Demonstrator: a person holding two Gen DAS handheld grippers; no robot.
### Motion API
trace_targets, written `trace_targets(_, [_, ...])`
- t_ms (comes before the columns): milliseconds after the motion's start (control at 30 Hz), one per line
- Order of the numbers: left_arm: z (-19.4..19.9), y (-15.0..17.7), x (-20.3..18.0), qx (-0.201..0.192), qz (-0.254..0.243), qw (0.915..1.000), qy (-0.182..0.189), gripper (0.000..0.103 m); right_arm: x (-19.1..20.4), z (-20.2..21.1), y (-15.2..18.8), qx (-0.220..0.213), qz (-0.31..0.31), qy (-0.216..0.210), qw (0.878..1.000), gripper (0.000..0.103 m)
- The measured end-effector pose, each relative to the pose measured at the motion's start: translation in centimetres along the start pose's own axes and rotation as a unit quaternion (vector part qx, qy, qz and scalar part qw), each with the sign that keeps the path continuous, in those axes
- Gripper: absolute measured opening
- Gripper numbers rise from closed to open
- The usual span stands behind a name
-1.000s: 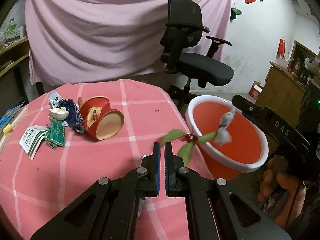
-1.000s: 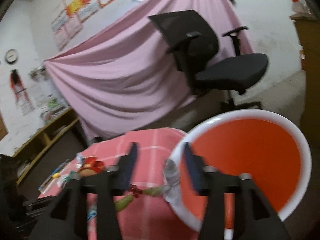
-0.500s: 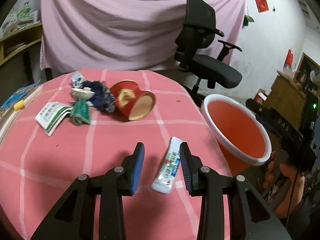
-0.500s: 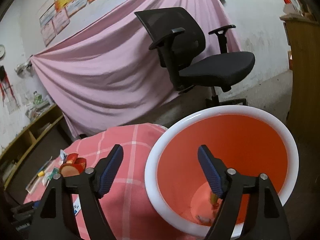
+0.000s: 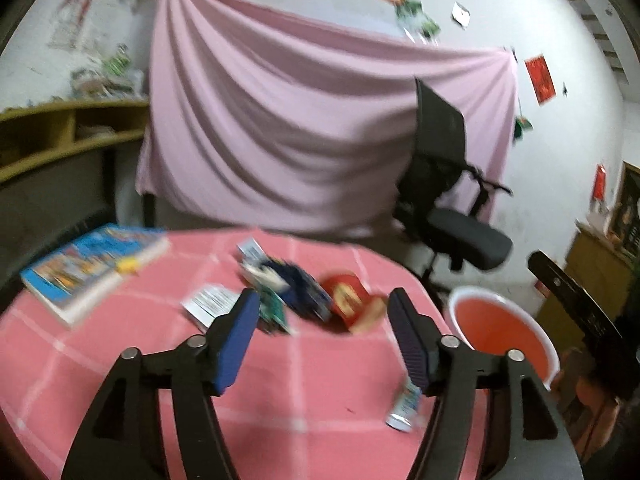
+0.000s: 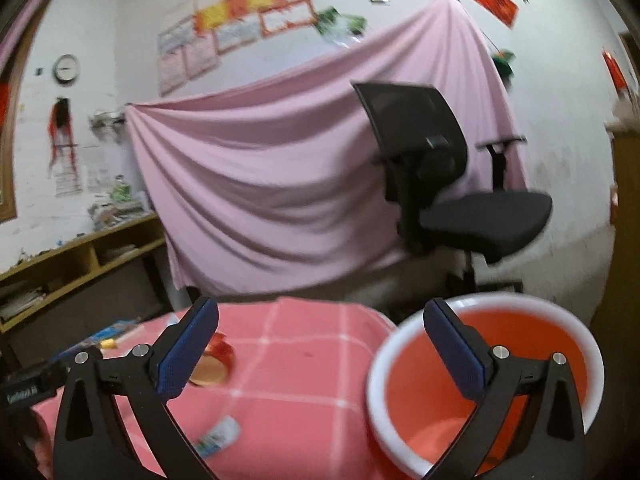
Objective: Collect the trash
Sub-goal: 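Grasp the red paper cup with the right gripper while the left grasps the white SKIN NEEDLE packet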
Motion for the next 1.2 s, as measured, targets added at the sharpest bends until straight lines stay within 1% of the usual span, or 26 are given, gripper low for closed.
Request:
trace_targets(33, [0.6, -0.5, 0.6, -0.017, -0.002, 0.9998, -0.009, 0.079, 1.0, 0.0, -0.3, -0.011, 0.005, -0.008, 1.000, 0.103])
trace_targets(100, [1.5, -1.2, 1.8, -0.049, -0.006, 0.9985, -0.025, 0.093, 2.4, -0.2, -0.5, -0.024, 0.012, -0.021, 0.999, 0.103])
trace_targets(133, [2.0, -1.5, 2.4, -0.067, -0.007, 0.9971, -0.034, 0.095, 2.9, -0.2, -0.6, -0.027, 0.016, -0.024, 0.999, 0.103])
trace_targets(233, [2.5, -2.1, 3.7, -0.091, -0.010, 0.9947, -0.047, 0.095, 5.1, -0.6, -0.5, -0.039, 0.038, -0.036, 0.998, 0.103])
trace_targets(400, [3.0, -2.1, 6.0, -0.115, -0.011, 0.9909, -0.068, 0.096, 7.6, -0.9, -0.3, -0.055, 0.068, -0.051, 0.995, 0.103])
trace_targets(467, [2.9, -2.2, 6.8, -0.116, -0.015, 0.9905, -0.073, 0.096, 8.1, -1.2, -0.1, -0.055, 0.075, -0.053, 0.994, 0.103])
trace_targets(633, [1.8, -2.1, 8.4, -0.103, -0.024, 0.9916, -0.074, 0.096, 9.3, -2.8, 0.8, -0.040, 0.091, -0.044, 0.994, 0.103])
trace_targets(733, [0.7, -1.8, 9.3, -0.091, -0.023, 0.9931, -0.071, 0.097, 9.6, -4.0, 1.6, -0.018, 0.098, -0.037, 0.994, 0.103])
trace_targets(800, [-0.1, -1.4, 9.8, -0.071, -0.010, 0.9954, -0.063, 0.097, 9.6, -4.6, 2.1, -0.004, 0.099, -0.034, 0.995, 0.103])
trace_targets(833, [-0.5, -1.4, 10.0, -0.060, -0.006, 0.9963, -0.061, 0.097, 9.7, -5.3, 2.5, 0.012, 0.100, -0.033, 0.994, 0.103])
trace_targets(900, [-1.5, -1.2, 10.4, -0.030, 0.005, 0.9978, -0.058, 0.096, 9.7, -6.2, 2.9, 0.037, 0.101, -0.033, 0.994, 0.103])
trace_targets(967, [-2.9, -0.9, 10.9, 0.006, 0.018, 0.9982, -0.056, 0.096, 9.6, -7.4, 3.7, 0.072, 0.104, -0.033, 0.991, 0.103])
trace_targets(1033, [-4.4, -0.3, 11.6, 0.049, 0.030, 0.9966, -0.059, 0.096, 9.5, -8.2, 4.6, 0.100, 0.100, -0.037, 0.989, 0.103])
trace_targets(1100, [-5.5, 0.3, 12.1, 0.078, 0.045, 0.9945, -0.053, 0.096, 9.2, -9.1, 5.5, 0.137, 0.088, -0.042, 0.986, 0.103])
trace_targets(1200, [-6.6, 1.3, 12.6, 0.113, 0.064, 0.9909, -0.034, 0.096, 8.8, -9.9, 6.2, 0.172, 0.073, -0.054, 0.981, 0.103])
Point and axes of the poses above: each gripper's, at about its wrist camera, not at the fingertips, and z roughly against the way its jaws point, x to its left, y to its underside, the point moved 3 cm from there along -z, roughly the way its jaws point, and after that the axes turned 11 degrees about -x, right-handed, at the moved point
